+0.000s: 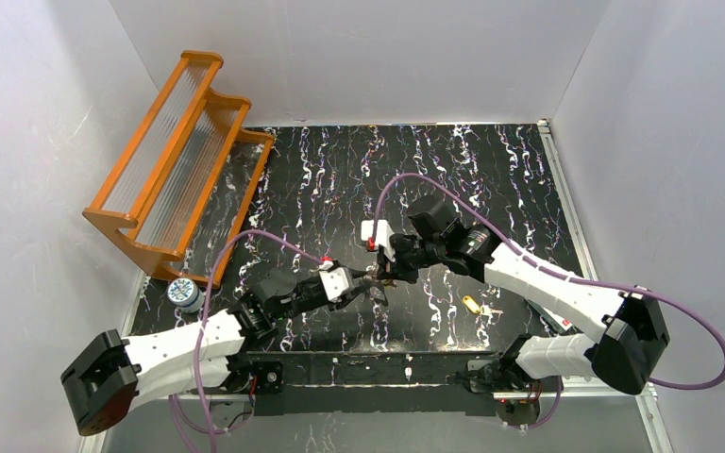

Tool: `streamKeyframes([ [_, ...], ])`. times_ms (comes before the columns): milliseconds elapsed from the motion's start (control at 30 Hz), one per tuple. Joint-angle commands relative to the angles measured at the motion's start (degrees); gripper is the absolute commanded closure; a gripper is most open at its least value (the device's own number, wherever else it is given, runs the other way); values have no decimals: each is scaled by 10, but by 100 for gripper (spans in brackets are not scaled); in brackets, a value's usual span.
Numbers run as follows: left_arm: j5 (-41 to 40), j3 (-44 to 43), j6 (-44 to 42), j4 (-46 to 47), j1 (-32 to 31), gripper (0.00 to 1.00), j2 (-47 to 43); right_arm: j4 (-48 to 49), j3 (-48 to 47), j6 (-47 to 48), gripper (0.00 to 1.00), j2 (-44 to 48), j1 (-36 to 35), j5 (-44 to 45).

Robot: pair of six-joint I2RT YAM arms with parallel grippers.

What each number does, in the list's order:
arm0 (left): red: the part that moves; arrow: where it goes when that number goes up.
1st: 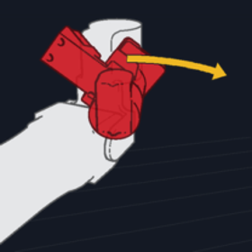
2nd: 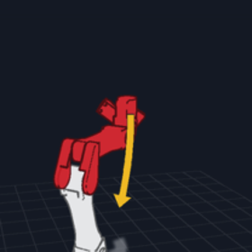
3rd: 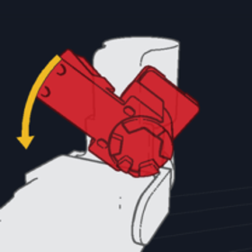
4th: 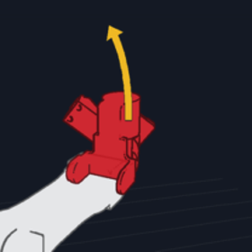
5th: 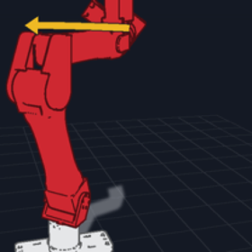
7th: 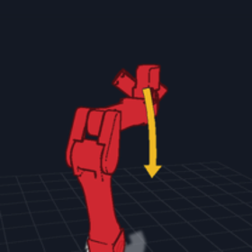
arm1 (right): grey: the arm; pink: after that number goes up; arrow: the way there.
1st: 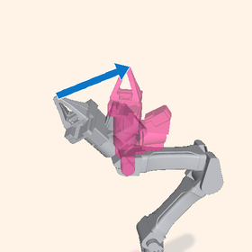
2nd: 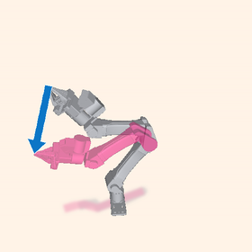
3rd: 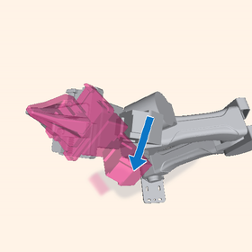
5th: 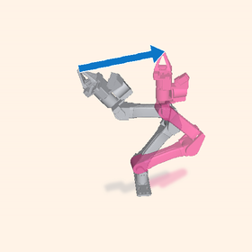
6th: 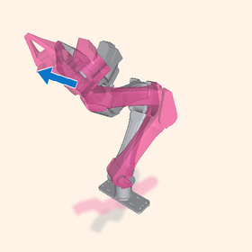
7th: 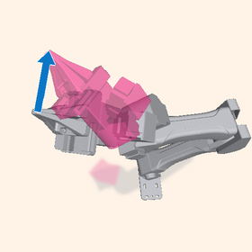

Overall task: Put the keys on the keyring
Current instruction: Adjust the key on the keyring.

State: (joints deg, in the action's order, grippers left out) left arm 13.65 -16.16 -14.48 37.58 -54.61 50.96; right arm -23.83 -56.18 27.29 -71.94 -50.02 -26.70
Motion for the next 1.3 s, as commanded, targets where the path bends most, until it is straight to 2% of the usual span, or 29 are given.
streamKeyframes([
  [0,50,-24,-9,13,-2,71,26,0,-11,15,99,0,-9,-5],
  [533,56,-32,7,54,-2,88,63,21,5,15,99,9,-14,-19],
  [667,51,-32,11,55,-2,100,63,26,8,15,99,13,-15,-19],
  [833,36,-32,20,55,-2,100,63,42,17,11,99,20,-15,-13],
  [900,26,-28,25,57,-2,100,57,57,22,4,87,26,-15,-10],
  [1000,1,-12,40,73,-2,100,39,95,43,-14,61,44,-15,8],
  [1067,-17,5,51,98,-2,100,23,128,61,-31,51,60,-12,13],
  [1267,-23,61,69,203,-2,100,-15,205,106,-56,49,91,26,-64],
])
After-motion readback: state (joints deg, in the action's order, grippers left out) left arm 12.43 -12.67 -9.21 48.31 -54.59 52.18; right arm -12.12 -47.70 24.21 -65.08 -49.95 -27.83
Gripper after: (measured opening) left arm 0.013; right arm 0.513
